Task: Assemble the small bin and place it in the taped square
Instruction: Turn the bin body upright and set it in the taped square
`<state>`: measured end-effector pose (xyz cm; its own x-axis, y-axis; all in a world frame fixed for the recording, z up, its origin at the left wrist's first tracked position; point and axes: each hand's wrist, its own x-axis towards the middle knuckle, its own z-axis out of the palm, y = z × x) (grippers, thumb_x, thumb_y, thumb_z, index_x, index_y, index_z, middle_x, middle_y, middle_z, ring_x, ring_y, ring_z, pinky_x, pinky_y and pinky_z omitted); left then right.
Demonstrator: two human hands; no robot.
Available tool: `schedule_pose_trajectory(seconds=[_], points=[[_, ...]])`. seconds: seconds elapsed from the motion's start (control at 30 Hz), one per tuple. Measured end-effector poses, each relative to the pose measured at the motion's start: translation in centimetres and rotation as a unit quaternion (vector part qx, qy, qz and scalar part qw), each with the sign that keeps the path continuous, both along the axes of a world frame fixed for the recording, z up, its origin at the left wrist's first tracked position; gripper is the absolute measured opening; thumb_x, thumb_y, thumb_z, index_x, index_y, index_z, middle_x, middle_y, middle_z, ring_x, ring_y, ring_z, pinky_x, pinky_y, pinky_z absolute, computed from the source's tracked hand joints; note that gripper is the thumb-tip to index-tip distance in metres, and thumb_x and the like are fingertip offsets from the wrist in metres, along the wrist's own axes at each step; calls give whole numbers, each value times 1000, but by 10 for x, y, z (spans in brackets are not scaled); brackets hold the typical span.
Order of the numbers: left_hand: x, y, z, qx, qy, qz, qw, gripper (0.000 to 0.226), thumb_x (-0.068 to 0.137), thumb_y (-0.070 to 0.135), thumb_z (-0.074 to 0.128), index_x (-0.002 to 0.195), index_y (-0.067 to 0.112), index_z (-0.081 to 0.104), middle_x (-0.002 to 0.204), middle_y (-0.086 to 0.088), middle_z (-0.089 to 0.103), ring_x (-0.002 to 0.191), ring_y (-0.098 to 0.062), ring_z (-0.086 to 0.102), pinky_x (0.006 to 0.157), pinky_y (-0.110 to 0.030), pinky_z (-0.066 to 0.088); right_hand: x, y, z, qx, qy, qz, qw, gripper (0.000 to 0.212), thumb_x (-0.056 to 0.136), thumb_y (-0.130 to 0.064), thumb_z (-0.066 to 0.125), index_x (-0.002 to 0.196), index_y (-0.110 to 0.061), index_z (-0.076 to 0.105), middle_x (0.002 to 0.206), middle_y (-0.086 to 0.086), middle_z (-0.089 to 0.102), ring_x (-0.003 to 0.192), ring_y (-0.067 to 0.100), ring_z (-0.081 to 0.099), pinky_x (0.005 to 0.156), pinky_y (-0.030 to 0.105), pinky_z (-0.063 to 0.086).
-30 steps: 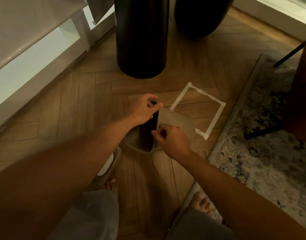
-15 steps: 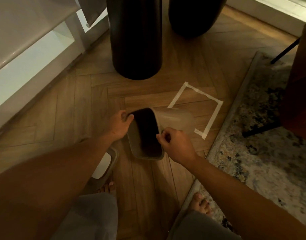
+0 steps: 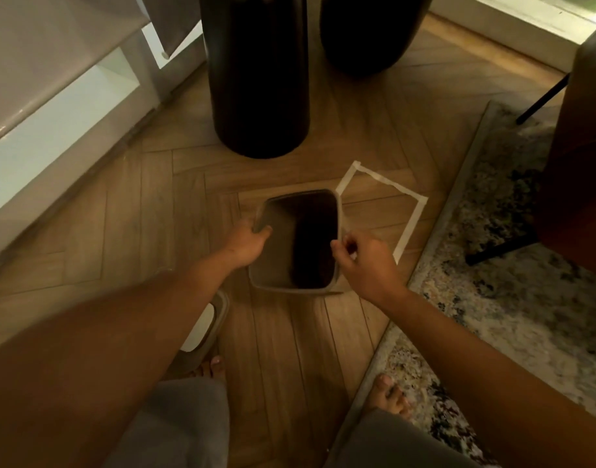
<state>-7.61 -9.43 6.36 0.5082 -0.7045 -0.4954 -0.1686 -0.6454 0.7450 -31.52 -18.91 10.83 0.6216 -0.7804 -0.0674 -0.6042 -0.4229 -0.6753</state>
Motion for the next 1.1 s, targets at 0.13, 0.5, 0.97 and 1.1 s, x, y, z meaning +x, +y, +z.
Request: schedule_pose_trajectory(seconds=[0.13,0.5,0.97,1.1], points=[[-1,-8,22,-42,-31,-14,999,28,103,23,56,129,18,62,102,4,67,86,-10,63,67,-20,46,-13,-11,4,23,19,-39,999,22,101,-46,55,88,-30,59,87,-12,66,80,-1,62,58,15,44],[-26,-15,66,-53,-41,-79,995,41,103,25,56,143,17,53,121,2,61,109,-20,62,79,-27,47,-59,-20,-6,227,-8,-144,963,19,102,-30,62,87,-18,57,81,4,68,75,21,67,72,45,58],[-68,2,64,-35,-37,-227,973,67,100,28,61,158,22,28,145,-4,53,133,-25,53,105,-38,46,-102,2,10,304,98,-117,941,24,100,-19,68,118,-6,61,101,16,77,85,21,72,66,33,57],[-74,10,59,-8,-86,-287,954,89,100,36,60,163,18,0,171,-4,7,155,-22,14,116,-27,11,-106,7,11,271,122,-87,951,28,95,-20,75,116,-5,63,95,12,75,86,23,71,84,44,59]])
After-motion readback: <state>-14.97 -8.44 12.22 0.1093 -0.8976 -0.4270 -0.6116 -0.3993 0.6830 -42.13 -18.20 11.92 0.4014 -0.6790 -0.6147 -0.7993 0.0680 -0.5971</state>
